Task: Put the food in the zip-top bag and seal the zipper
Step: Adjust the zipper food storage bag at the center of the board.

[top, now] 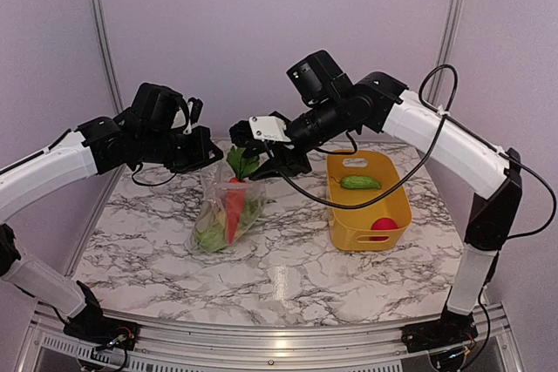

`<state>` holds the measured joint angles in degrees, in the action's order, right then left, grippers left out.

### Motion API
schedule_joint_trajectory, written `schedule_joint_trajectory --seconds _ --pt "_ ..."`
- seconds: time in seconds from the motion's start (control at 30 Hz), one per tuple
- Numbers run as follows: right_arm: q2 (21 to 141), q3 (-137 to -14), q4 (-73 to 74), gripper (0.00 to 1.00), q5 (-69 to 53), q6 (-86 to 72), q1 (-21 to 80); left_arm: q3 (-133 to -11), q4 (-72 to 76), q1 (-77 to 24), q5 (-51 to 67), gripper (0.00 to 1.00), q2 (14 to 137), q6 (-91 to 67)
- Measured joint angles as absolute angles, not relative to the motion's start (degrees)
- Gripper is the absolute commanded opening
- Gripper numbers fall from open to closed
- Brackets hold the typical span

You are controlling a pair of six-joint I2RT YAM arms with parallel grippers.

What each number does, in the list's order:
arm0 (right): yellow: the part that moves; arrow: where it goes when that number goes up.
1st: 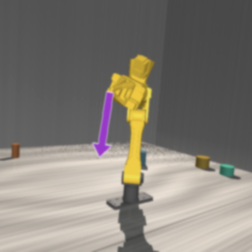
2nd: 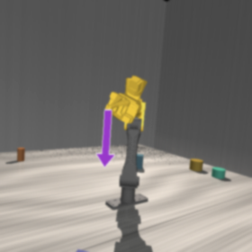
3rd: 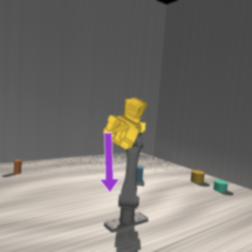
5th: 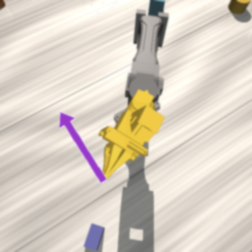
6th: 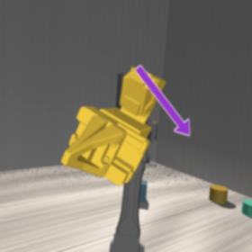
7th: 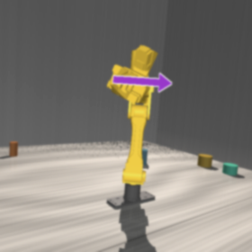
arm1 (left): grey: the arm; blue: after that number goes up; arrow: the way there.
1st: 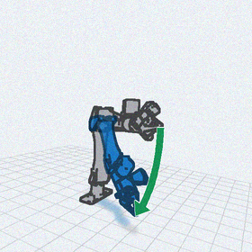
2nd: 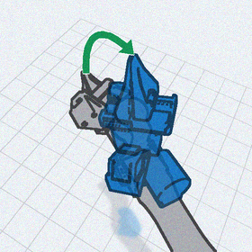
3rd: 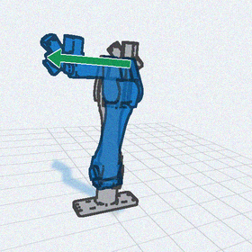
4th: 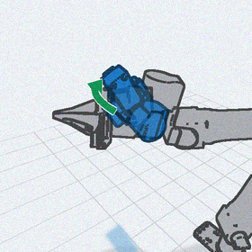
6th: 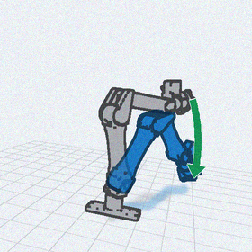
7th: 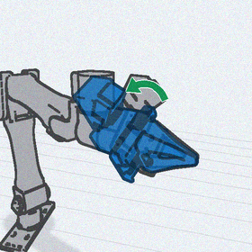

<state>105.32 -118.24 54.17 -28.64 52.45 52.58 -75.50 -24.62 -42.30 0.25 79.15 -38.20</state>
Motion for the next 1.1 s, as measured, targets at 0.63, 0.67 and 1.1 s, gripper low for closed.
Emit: schedule_joint_trajectory --seconds 0.63,0.67,1.1 --pt "114.06 -123.39 62.22 0.00 -15.62 63.40 54.00 -76.90 -24.91 -42.24 3.31 0.23 80.12 -36.64" --pt "113.93 -124.14 62.26 0.00 -14.81 64.31 54.61 -77.19 -24.88 -42.24 3.51 0.21 80.38 -36.56" --pt "109.60 -122.06 62.33 0.00 -10.76 68.97 59.40 -82.21 -27.29 -42.24 2.28 0.00 82.63 -34.00"
